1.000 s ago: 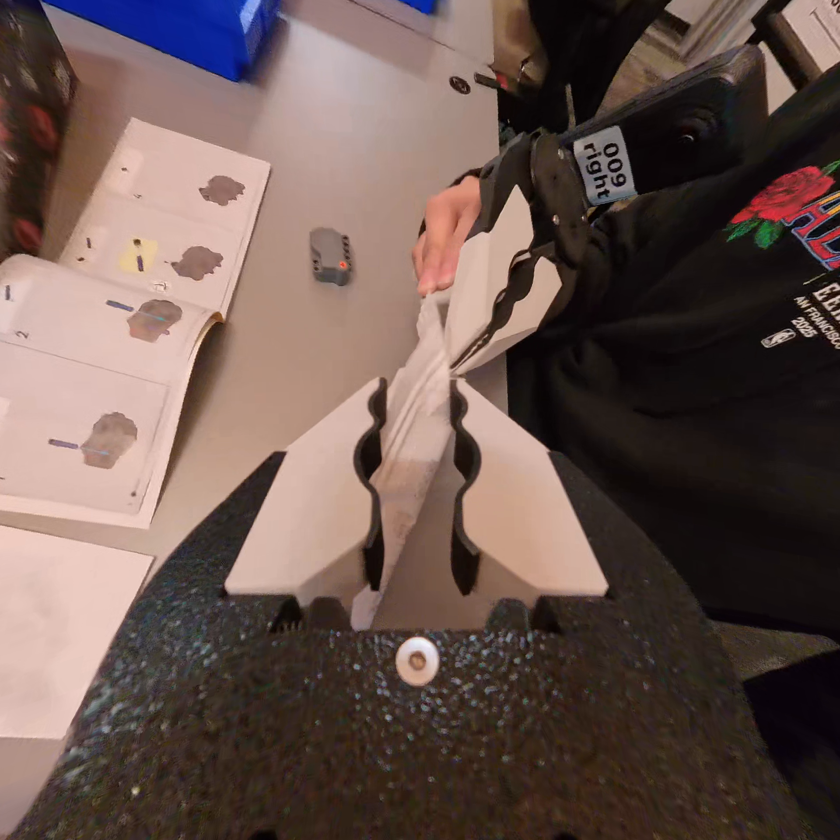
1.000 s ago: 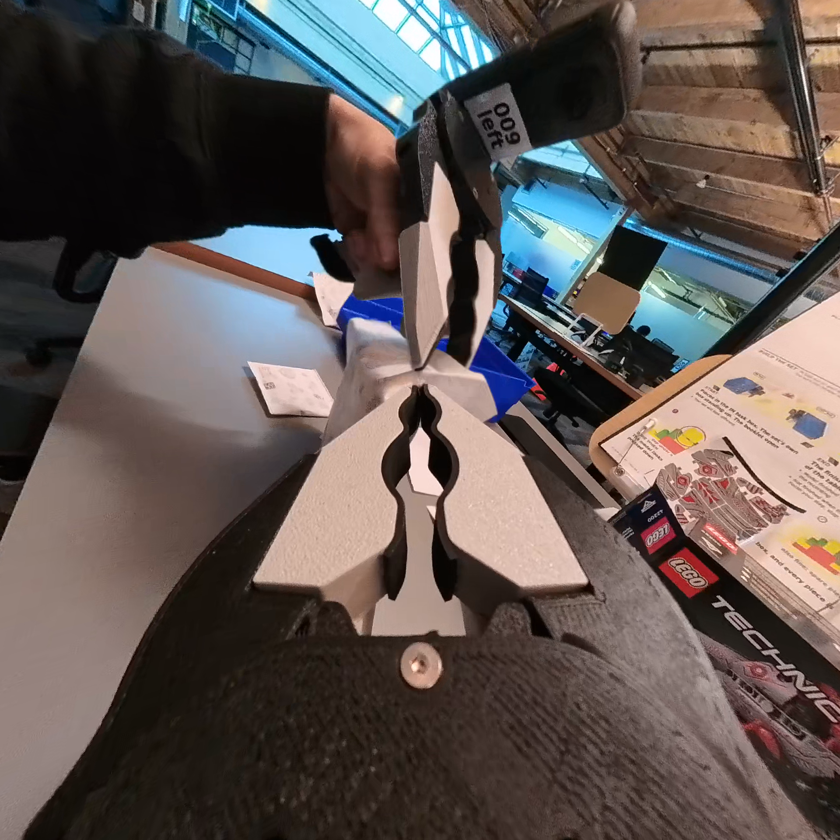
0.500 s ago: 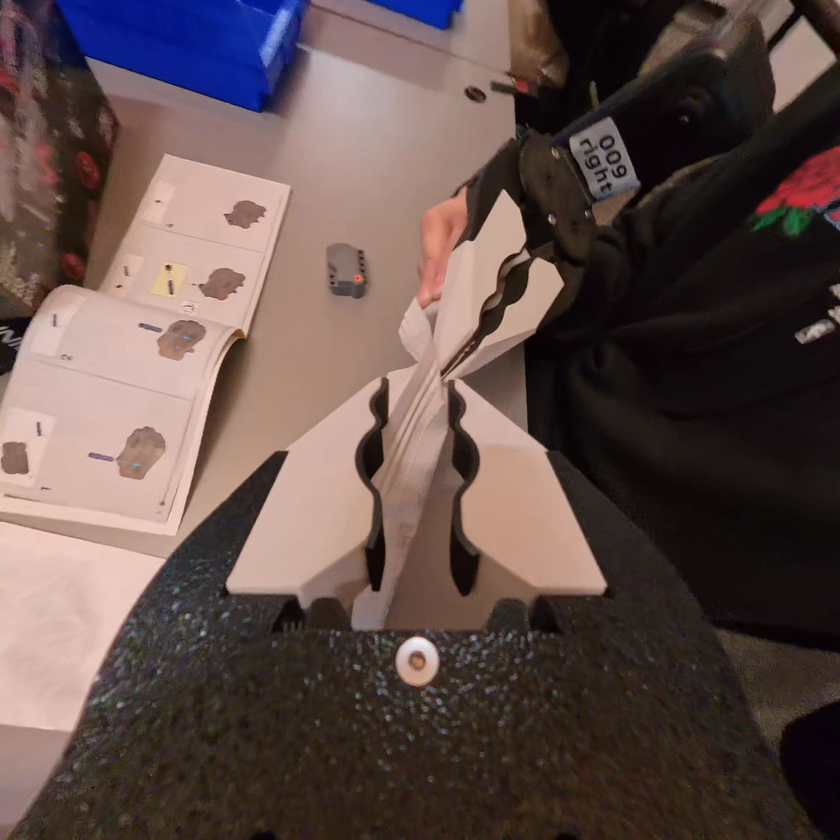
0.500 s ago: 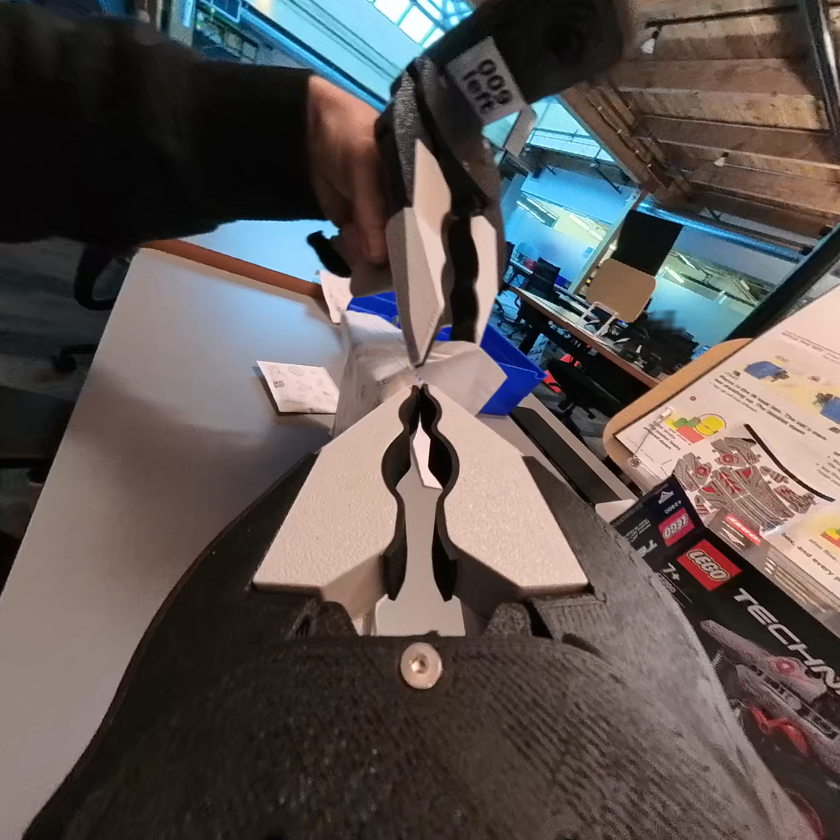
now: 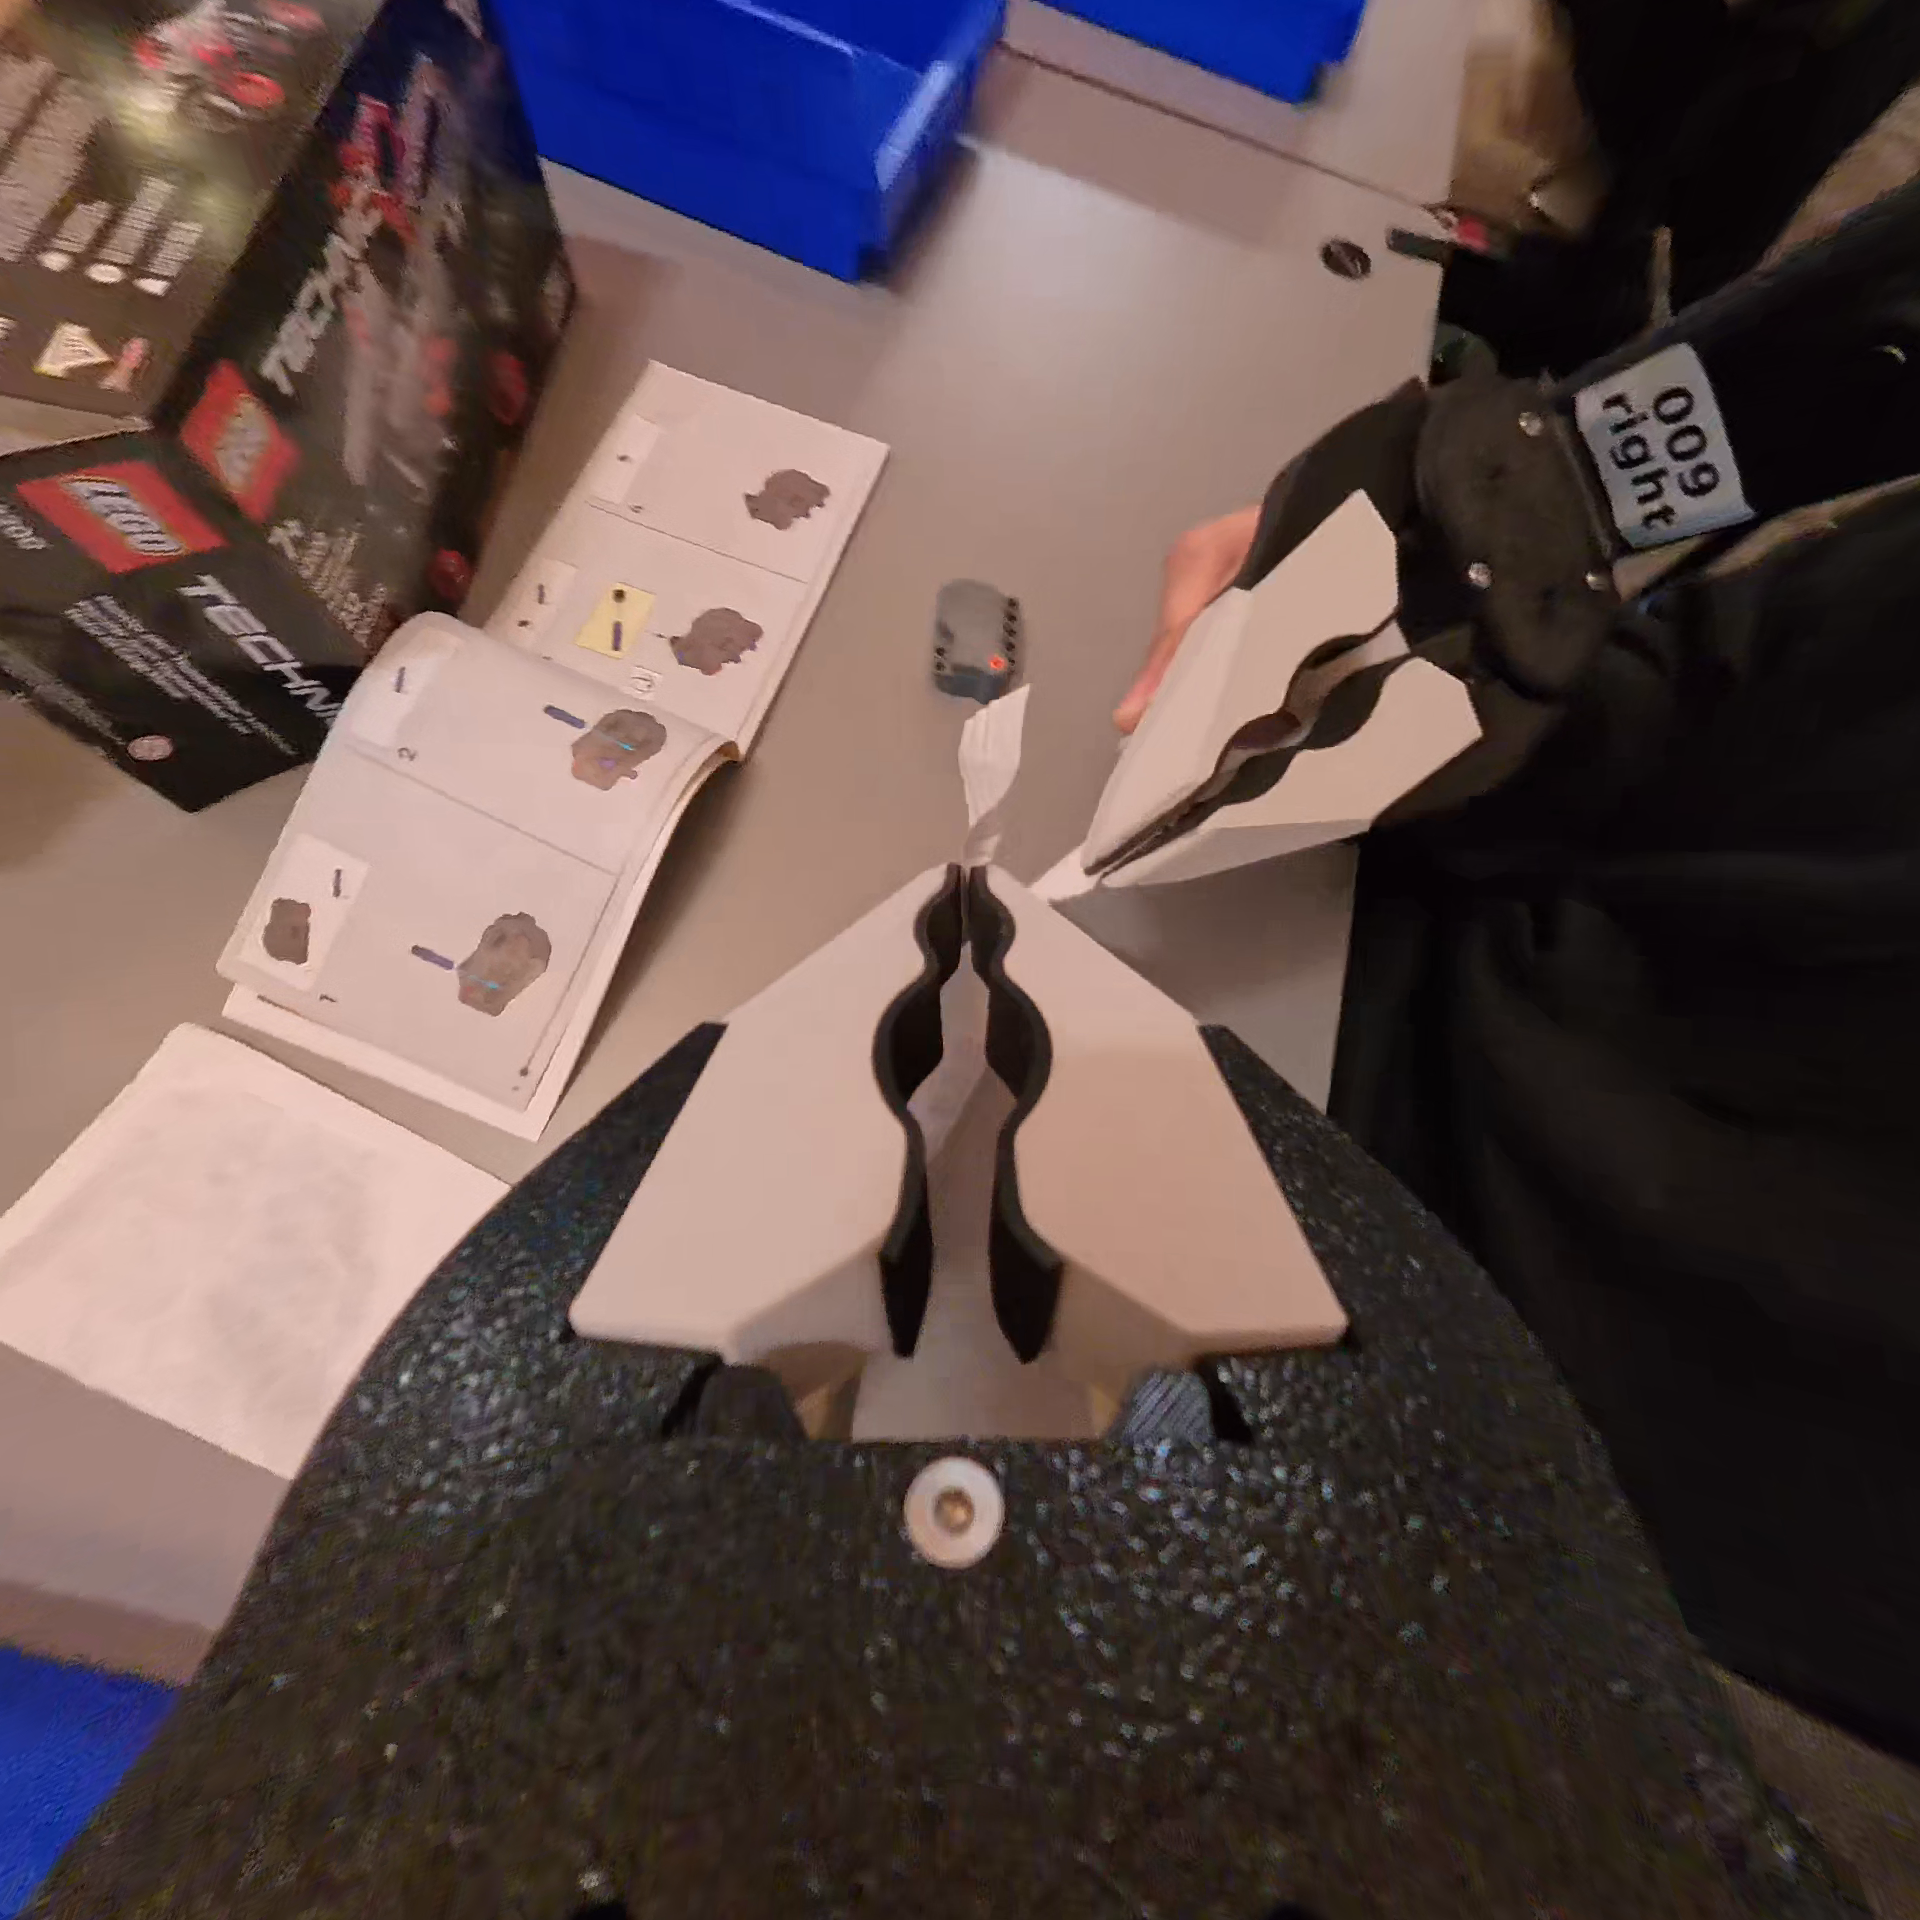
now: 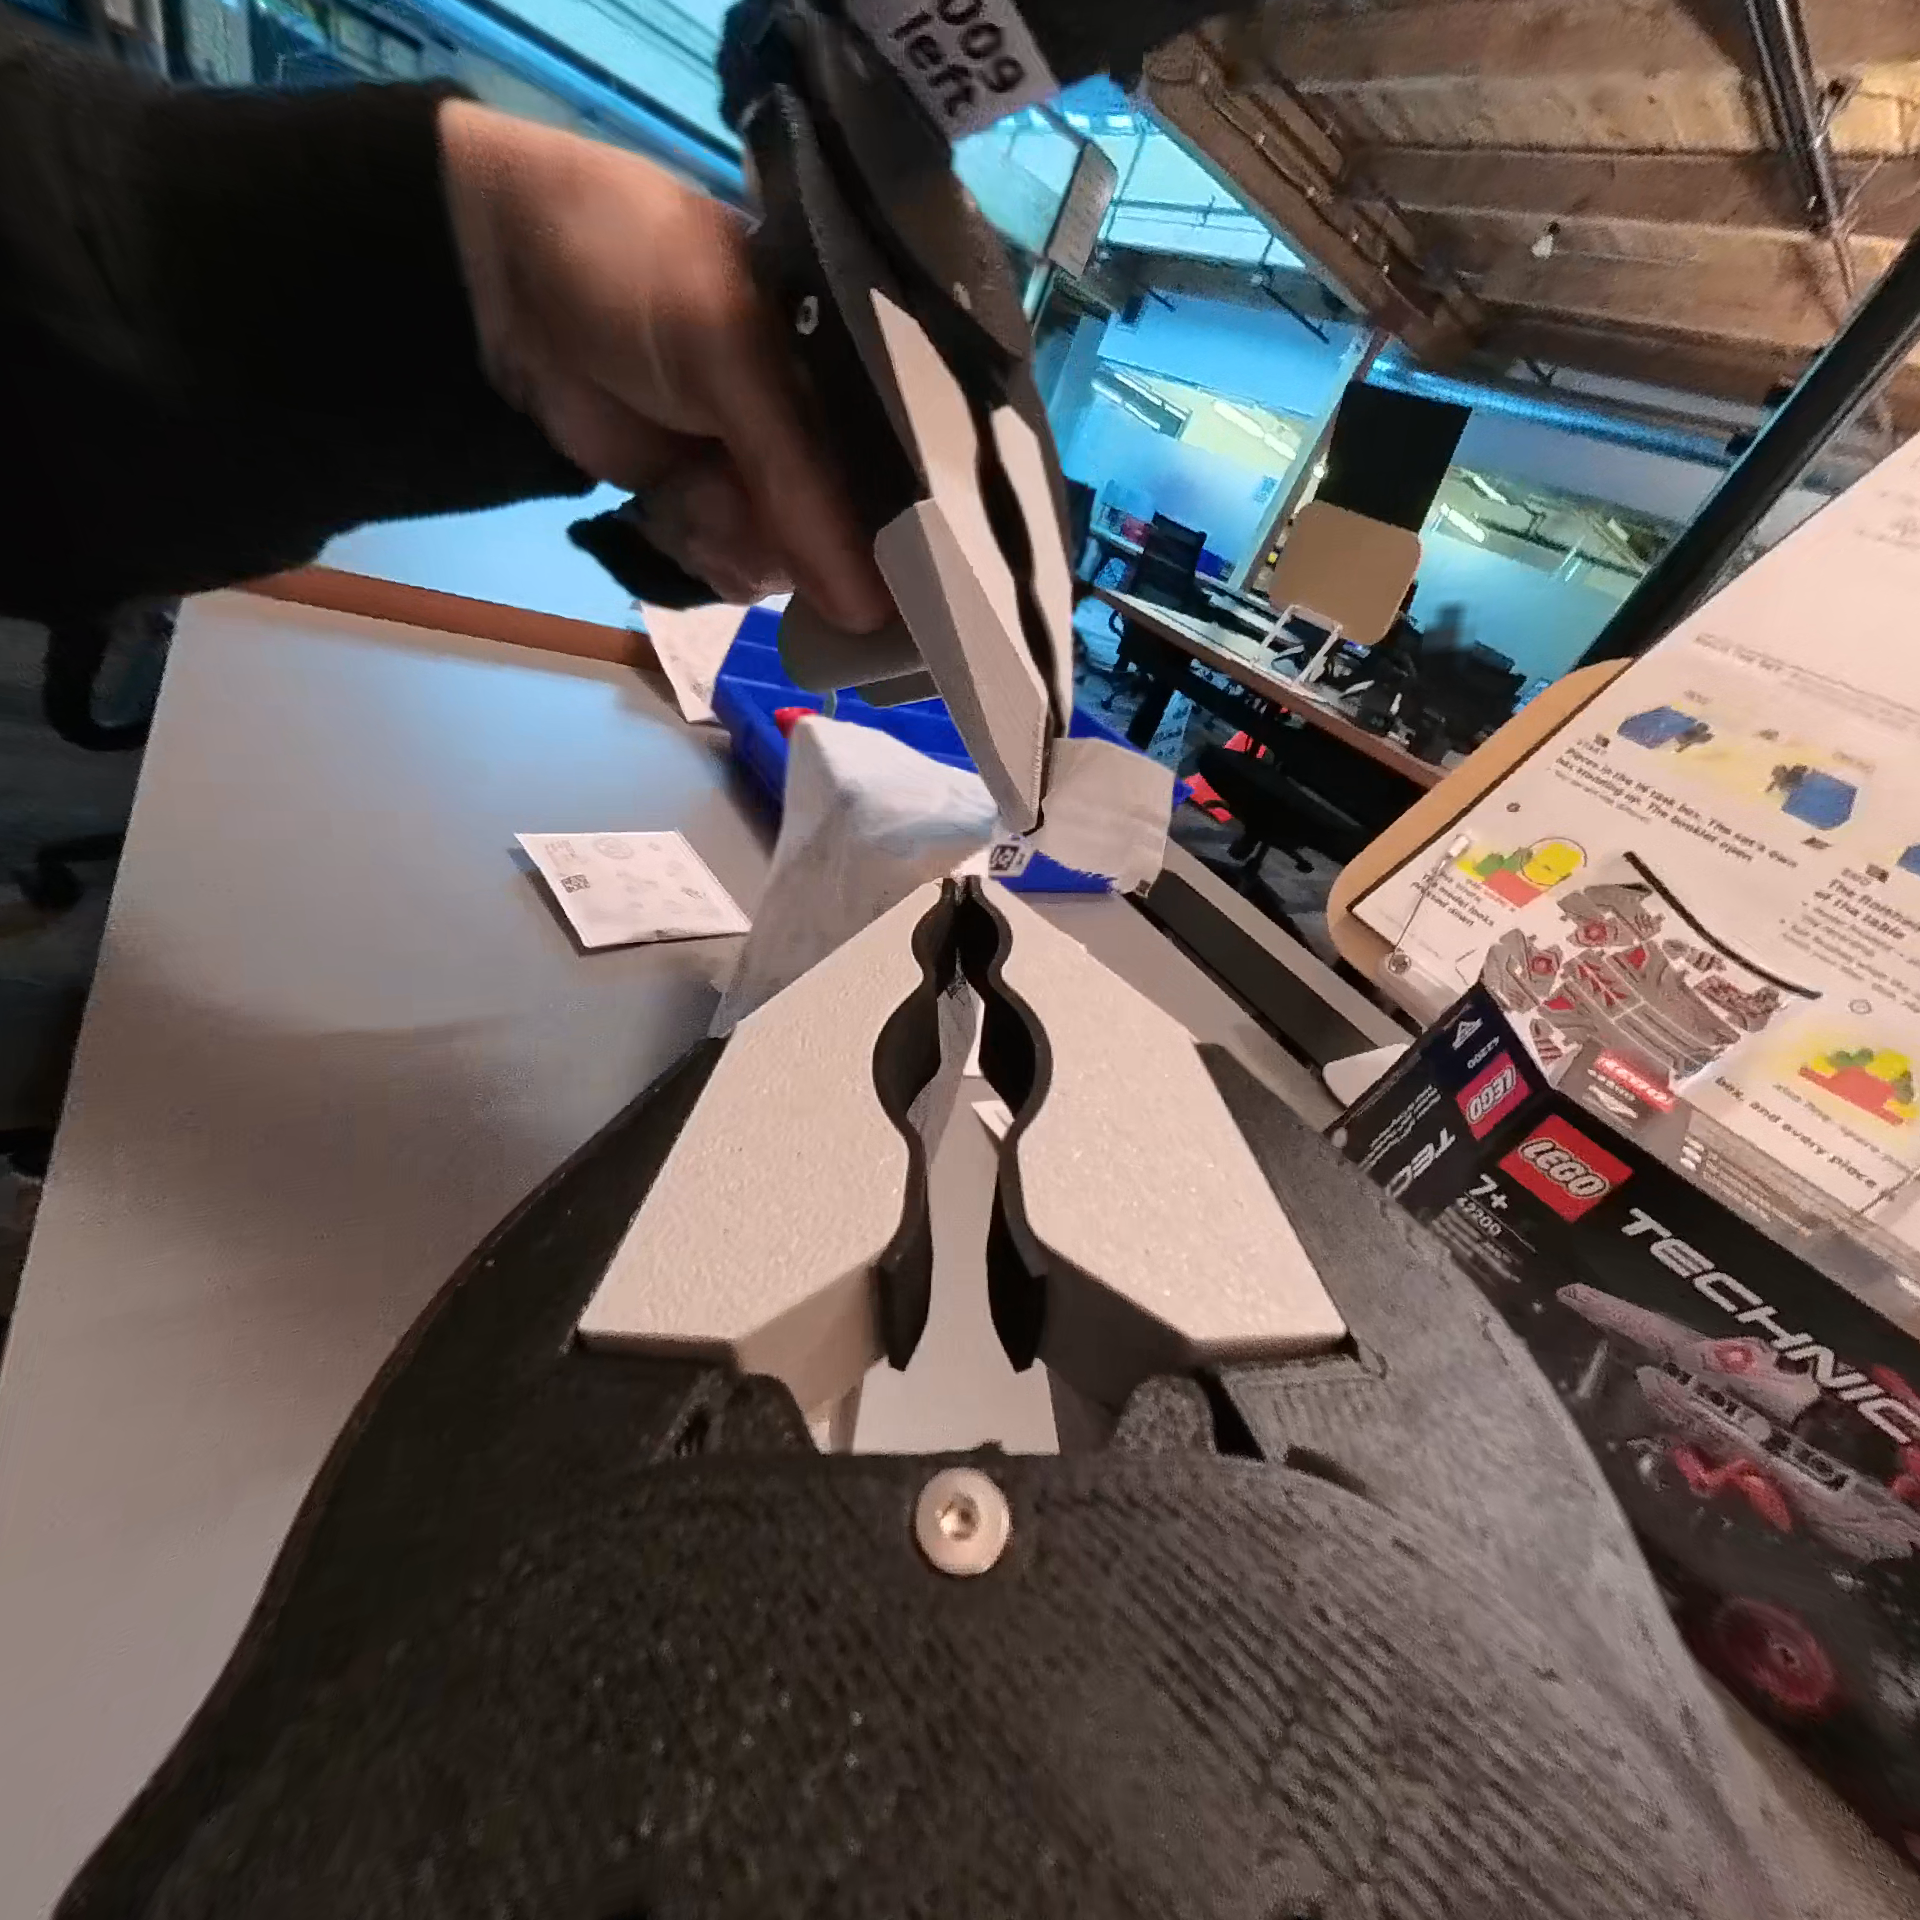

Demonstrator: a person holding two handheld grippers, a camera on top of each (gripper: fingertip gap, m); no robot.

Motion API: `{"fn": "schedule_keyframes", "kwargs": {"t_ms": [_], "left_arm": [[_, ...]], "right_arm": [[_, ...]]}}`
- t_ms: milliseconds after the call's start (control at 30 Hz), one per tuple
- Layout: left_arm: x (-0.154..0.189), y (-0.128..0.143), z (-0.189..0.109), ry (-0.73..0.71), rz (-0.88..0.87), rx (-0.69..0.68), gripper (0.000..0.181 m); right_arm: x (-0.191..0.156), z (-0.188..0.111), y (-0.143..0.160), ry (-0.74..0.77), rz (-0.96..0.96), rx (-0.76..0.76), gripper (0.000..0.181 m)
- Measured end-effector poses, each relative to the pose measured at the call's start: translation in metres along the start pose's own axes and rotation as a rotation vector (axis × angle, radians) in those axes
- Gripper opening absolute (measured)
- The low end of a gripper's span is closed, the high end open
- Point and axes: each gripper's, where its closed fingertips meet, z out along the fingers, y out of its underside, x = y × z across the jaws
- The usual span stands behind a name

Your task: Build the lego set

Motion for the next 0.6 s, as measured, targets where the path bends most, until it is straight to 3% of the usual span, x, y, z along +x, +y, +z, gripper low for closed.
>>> {"fn": "schedule_keyframes", "kwargs": {"t_ms": [33,233,333,367,433,500,533,600], "left_arm": [[-0.001,0.0,0.0,-0.021,-0.006,0.022,0.0],[-0.016,-0.004,-0.009,-0.156,-0.061,0.148,0.0],[-0.003,-0.016,-0.012,-0.12,-0.039,0.217,0.0],[0.0,-0.015,-0.01,-0.126,-0.003,0.196,0.0],[0.001,-0.012,-0.006,-0.156,0.054,0.144,0.0],[0.005,-0.015,-0.004,-0.135,0.076,0.145,0.0],[0.007,-0.016,-0.004,-0.116,0.078,0.148,0.0],[0.013,-0.018,-0.001,-0.069,0.095,0.149,0.0]], "right_arm": [[0.001,0.0,0.001,0.002,0.01,-0.005,0.0],[0.002,-0.003,0.0,-0.021,0.084,-0.007,0.0],[0.007,-0.003,-0.005,-0.012,0.058,0.057,0.0],[0.013,-0.004,-0.004,0.013,0.063,0.075,0.005],[0.027,-0.004,0.008,0.061,0.104,0.031,0.049],[0.02,-0.001,0.021,-0.018,0.102,-0.042,0.061],[0.017,0.0,0.021,-0.041,0.087,-0.042,0.057],[0.015,0.0,0.01,-0.057,0.033,0.004,0.025]]}}
